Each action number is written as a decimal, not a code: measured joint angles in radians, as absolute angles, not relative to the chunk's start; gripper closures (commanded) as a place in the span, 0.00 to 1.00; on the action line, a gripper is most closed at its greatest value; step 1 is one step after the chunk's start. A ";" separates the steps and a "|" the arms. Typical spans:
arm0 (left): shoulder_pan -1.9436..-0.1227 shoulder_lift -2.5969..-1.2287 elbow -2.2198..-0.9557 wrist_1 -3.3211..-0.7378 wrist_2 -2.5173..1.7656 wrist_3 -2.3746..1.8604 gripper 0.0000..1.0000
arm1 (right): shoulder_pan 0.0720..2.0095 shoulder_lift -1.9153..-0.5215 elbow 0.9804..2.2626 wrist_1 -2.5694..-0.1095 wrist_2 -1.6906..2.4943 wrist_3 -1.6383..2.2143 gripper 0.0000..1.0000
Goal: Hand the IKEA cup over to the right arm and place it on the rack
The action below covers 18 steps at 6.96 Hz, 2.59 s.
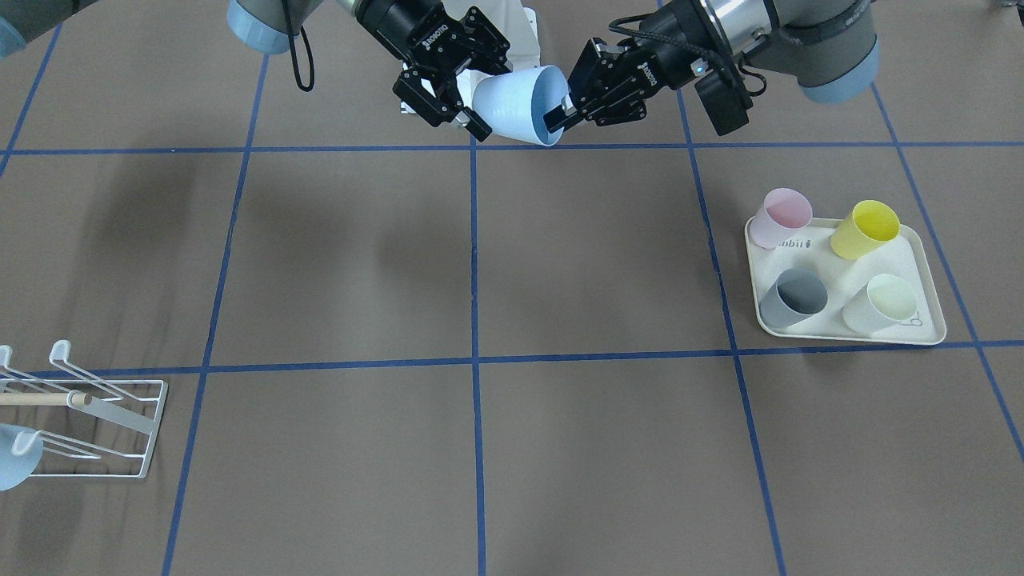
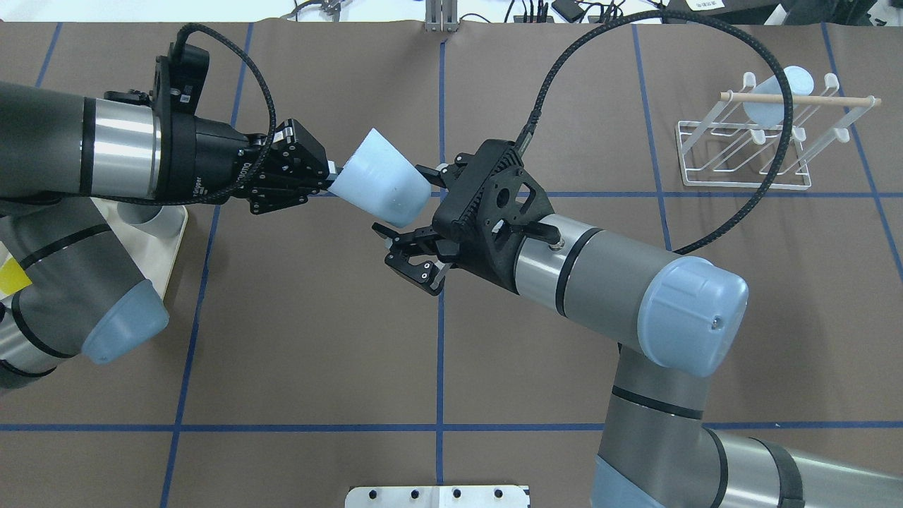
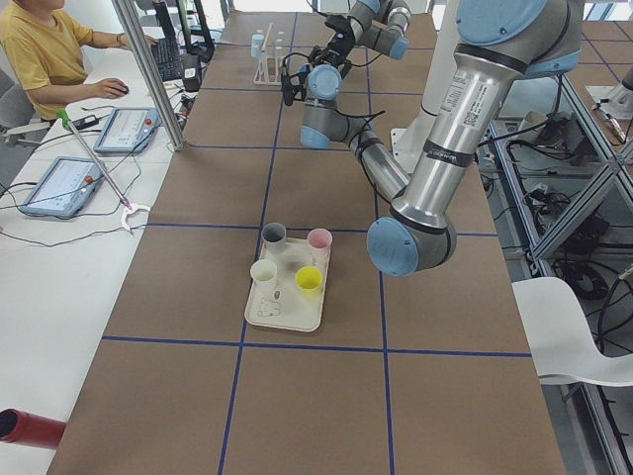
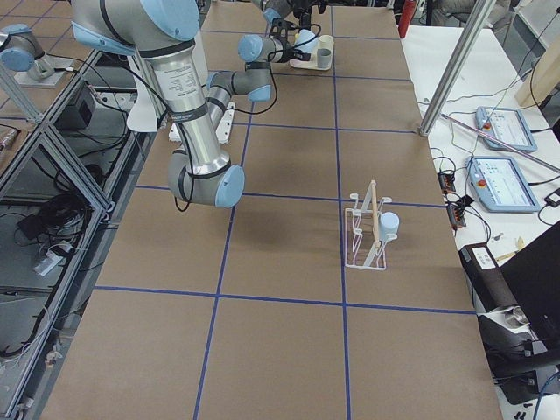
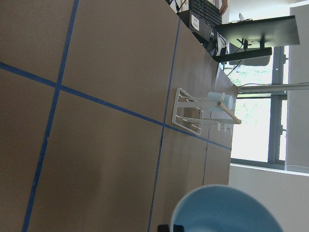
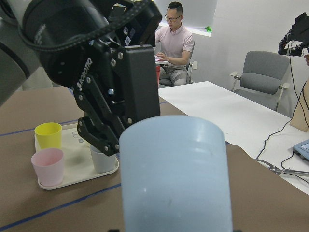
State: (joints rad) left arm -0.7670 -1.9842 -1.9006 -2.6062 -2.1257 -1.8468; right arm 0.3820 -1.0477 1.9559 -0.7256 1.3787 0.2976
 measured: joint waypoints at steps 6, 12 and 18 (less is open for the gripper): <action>-0.766 -1.983 -1.901 -2.606 -2.125 -1.845 1.00 | 0.379 -1.048 1.956 -0.726 1.376 0.299 0.49; -0.775 -1.983 -1.902 -2.606 -2.127 -1.745 0.00 | 0.379 -1.048 1.954 -0.726 1.377 0.299 0.53; -0.935 -1.762 -1.932 -2.605 -2.220 -1.375 0.00 | 0.507 -1.046 2.028 -1.110 1.462 0.262 0.90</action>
State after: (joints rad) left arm -0.9350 -1.7618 -1.9325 -2.6049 -2.2197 -1.3750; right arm 0.5071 -1.0457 2.0281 -1.1098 1.4617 0.2625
